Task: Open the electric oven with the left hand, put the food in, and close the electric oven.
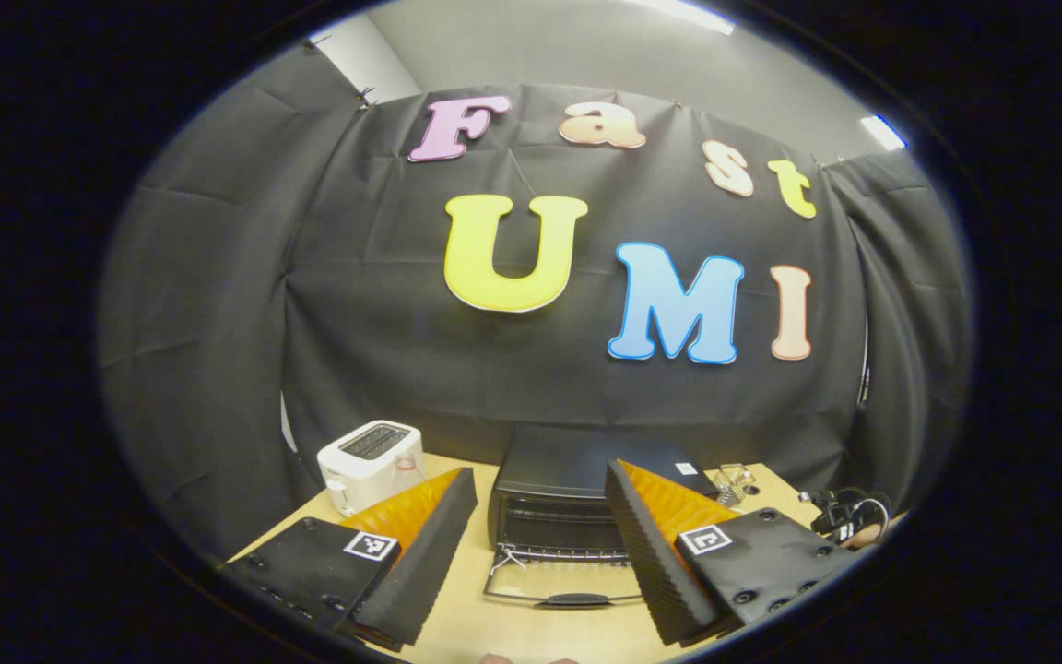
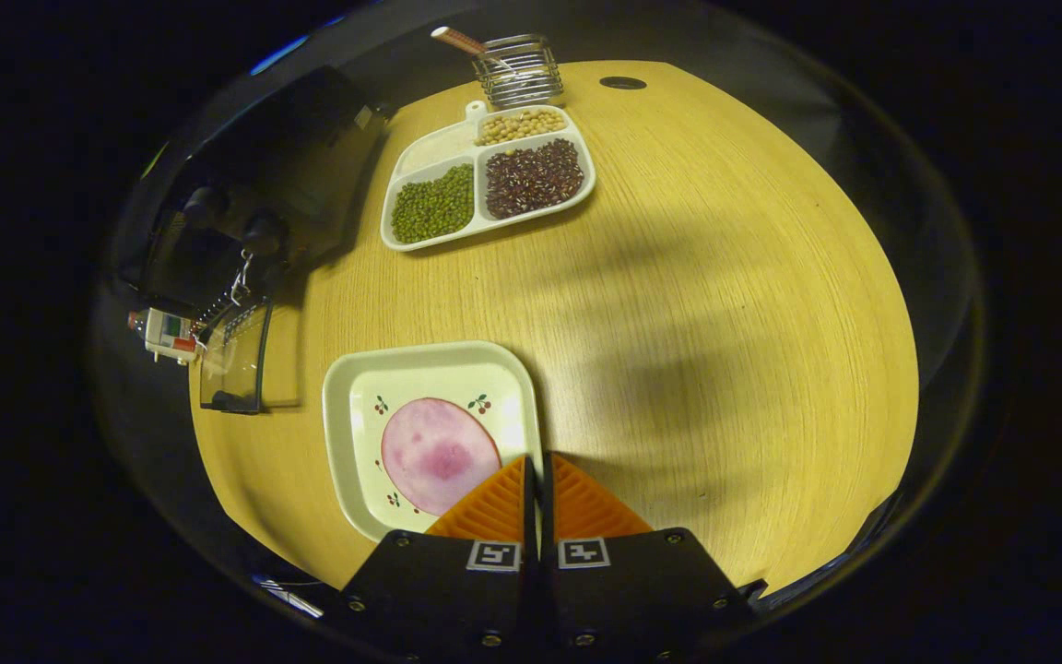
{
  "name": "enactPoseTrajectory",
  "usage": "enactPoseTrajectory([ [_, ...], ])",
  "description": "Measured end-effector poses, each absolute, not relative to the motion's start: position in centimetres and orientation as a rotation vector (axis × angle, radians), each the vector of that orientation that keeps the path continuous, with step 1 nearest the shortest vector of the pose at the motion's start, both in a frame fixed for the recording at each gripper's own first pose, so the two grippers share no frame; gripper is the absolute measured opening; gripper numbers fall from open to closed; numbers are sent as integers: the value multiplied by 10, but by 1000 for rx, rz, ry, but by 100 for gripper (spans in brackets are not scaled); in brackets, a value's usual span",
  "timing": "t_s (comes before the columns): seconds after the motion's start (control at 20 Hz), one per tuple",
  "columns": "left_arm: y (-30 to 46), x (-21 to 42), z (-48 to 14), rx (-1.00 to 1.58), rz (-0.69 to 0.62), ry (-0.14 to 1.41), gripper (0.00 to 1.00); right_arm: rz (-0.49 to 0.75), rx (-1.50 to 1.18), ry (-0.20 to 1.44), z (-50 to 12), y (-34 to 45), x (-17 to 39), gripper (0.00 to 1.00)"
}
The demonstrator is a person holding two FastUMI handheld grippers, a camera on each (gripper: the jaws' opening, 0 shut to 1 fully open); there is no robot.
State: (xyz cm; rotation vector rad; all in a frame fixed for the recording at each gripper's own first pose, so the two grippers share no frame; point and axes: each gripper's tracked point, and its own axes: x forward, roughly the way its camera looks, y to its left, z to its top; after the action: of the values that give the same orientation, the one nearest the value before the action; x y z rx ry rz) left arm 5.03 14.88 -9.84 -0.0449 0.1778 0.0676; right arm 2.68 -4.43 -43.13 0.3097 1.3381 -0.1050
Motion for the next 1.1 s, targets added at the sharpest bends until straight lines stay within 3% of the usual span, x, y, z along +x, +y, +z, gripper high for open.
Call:
enactPoseTrajectory([
  [0.05,148,49,-98,-41,69,178,90,-99,347,1329,-431,-44,25,1],
  [0.35,131,43,-85,-31,50,166,100,-47,623,1243,-423,-36,18,0],
  [1.1,124,53,-74,-44,11,149,100,26,982,1087,-397,-5,6,1],
])
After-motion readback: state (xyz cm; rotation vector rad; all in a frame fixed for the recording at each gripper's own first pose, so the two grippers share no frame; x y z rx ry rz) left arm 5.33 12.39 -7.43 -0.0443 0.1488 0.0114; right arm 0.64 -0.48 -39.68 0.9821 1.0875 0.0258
